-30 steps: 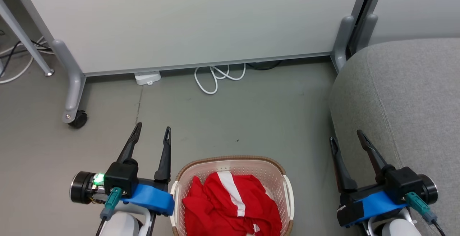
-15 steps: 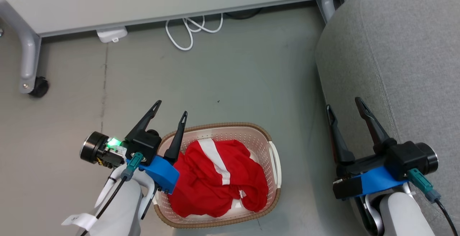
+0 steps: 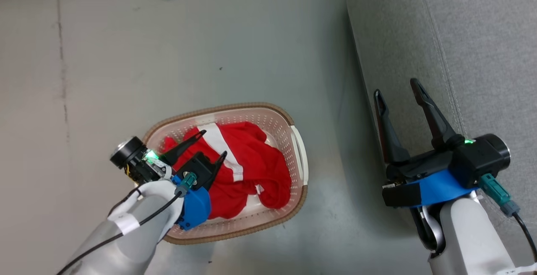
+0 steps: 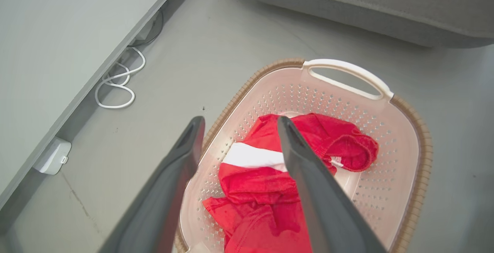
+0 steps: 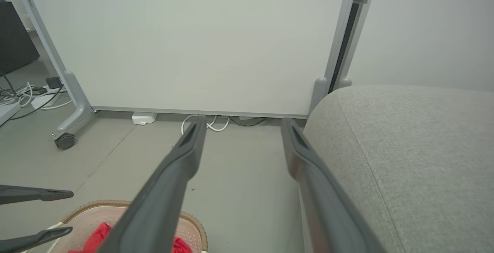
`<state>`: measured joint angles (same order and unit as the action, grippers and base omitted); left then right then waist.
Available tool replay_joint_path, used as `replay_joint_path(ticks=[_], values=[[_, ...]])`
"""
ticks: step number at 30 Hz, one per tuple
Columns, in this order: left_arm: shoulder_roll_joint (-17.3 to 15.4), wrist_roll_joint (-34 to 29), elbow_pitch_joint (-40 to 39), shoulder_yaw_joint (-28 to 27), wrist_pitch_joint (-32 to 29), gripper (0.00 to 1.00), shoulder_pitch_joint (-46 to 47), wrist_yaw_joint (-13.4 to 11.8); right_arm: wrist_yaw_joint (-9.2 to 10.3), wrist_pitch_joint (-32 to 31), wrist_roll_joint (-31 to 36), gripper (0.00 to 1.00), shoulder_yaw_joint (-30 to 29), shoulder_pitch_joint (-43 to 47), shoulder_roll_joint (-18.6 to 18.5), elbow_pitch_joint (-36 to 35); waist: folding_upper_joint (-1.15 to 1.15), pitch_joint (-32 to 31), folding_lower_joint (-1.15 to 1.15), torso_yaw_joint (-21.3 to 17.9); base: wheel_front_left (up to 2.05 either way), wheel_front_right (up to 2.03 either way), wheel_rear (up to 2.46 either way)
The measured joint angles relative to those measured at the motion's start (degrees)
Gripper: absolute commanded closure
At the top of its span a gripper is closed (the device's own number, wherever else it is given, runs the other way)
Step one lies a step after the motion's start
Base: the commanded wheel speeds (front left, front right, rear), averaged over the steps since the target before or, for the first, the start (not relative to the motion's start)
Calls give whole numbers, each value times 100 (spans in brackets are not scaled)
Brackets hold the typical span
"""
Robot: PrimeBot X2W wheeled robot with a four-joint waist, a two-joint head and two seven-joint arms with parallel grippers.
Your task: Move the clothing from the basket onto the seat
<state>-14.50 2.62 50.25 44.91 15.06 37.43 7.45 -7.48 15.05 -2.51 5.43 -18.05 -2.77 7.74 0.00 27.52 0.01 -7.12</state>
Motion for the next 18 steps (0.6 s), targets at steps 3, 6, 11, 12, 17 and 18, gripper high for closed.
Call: replay_joint_path(ticks=[3,6,11,12,17,18], values=[[-66,158,339,505,1,0,298,0,0,0,-8,0,19,-112,0,-52,0,231,0,-83,0,0,0],[-94,313,761,1010,0,0,536,0,0,0,-8,0,21,-243,0,-109,0,465,0,-154,0,0,0],[-87,595,1302,1870,-71,0,892,0,0,0,-4,0,36,-417,-1,-198,0,842,0,-257,0,0,0],[-92,655,1372,2054,-93,0,951,0,0,0,-3,0,40,-456,-1,-216,0,919,0,-273,0,0,0],[-86,946,1625,2691,-465,0,1206,1,0,0,-2,0,58,-571,-1,-255,0,1237,0,-330,0,0,0],[-96,984,1669,2741,-595,0,1247,1,0,0,-2,0,67,-595,-1,-257,0,1292,0,-337,0,0,0]])
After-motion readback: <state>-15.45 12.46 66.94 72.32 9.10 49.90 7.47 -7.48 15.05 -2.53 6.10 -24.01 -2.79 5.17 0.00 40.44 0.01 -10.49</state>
